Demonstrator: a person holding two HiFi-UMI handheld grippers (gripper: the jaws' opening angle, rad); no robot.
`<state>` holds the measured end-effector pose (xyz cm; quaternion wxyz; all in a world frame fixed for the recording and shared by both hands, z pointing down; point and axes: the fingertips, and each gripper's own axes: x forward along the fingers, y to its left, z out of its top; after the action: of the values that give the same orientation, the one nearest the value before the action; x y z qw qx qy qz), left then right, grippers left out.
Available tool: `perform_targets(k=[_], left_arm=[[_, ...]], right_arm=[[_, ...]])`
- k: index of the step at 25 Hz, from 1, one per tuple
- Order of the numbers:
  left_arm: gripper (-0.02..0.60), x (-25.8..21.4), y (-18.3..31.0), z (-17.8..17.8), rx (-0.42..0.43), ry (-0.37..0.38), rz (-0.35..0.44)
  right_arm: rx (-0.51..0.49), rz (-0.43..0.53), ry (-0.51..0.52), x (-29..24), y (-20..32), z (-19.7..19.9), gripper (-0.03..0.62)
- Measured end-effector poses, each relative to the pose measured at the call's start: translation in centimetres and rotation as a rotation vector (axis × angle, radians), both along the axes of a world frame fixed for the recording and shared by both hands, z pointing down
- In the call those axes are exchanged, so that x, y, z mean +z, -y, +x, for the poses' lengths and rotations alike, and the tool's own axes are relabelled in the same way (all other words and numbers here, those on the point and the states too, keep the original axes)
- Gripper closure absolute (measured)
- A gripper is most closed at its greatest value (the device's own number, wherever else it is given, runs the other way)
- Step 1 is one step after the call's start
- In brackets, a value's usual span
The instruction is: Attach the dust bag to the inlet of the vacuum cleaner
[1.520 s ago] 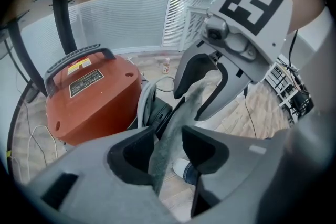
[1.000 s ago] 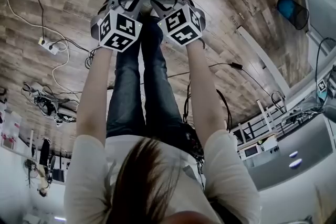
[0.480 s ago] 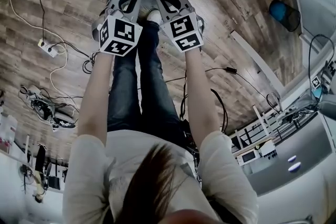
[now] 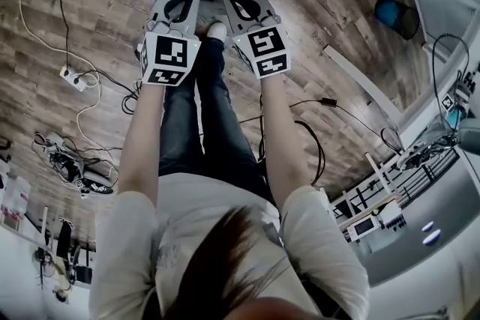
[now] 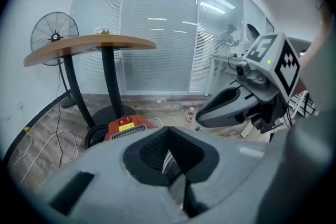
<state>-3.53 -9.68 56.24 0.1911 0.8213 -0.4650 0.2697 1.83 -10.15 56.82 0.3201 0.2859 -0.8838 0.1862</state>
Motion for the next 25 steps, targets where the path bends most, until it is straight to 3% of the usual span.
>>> perform_targets(k=[13,25], left_arm=[[0.565,-10.8,2.9,-0.2,-0.060,-0.026,0.134],[0.565,-19.5,2.5,-0.3,-0.092,-0.050,0.212]], right_arm=[[0.095,0.092,0.054,-9.9,2.1,2.6,0.592],[0.282,0.202,0.132,-20.3,3.1,6.8,0.592]])
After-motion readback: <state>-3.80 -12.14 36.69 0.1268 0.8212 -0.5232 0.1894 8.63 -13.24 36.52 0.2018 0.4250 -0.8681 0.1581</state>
